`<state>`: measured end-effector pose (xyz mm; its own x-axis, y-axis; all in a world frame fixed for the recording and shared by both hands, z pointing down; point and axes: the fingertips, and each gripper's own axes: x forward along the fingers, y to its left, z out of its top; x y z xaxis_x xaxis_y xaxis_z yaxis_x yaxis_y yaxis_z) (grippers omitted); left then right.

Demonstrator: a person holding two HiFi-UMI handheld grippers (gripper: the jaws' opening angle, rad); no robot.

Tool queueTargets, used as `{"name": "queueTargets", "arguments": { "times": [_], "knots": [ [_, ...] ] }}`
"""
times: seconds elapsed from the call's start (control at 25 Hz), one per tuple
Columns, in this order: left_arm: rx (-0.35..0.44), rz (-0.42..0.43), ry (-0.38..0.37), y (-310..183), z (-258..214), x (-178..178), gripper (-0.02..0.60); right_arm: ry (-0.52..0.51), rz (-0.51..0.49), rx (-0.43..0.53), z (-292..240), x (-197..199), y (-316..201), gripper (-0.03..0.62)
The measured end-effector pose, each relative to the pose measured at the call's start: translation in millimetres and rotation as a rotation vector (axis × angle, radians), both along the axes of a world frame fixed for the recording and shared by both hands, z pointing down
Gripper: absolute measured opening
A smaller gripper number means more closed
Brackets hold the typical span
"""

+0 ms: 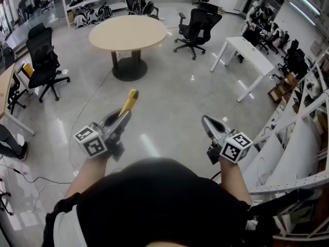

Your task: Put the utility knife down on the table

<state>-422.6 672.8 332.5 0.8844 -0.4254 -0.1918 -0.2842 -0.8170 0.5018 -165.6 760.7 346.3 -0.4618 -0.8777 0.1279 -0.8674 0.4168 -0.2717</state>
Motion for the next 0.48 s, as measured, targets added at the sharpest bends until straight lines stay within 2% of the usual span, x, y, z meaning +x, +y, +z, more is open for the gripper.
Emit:
{"name": "queueTargets", "arguments": {
  "times": [0.48],
  "knots": [
    [-0.003,-0.005,-0.004,-4.8,1.5,0.3,0.057,0.0,-0.013,-0.002,-0.2,-1.6,-9.5,0.012]
  ]
}}
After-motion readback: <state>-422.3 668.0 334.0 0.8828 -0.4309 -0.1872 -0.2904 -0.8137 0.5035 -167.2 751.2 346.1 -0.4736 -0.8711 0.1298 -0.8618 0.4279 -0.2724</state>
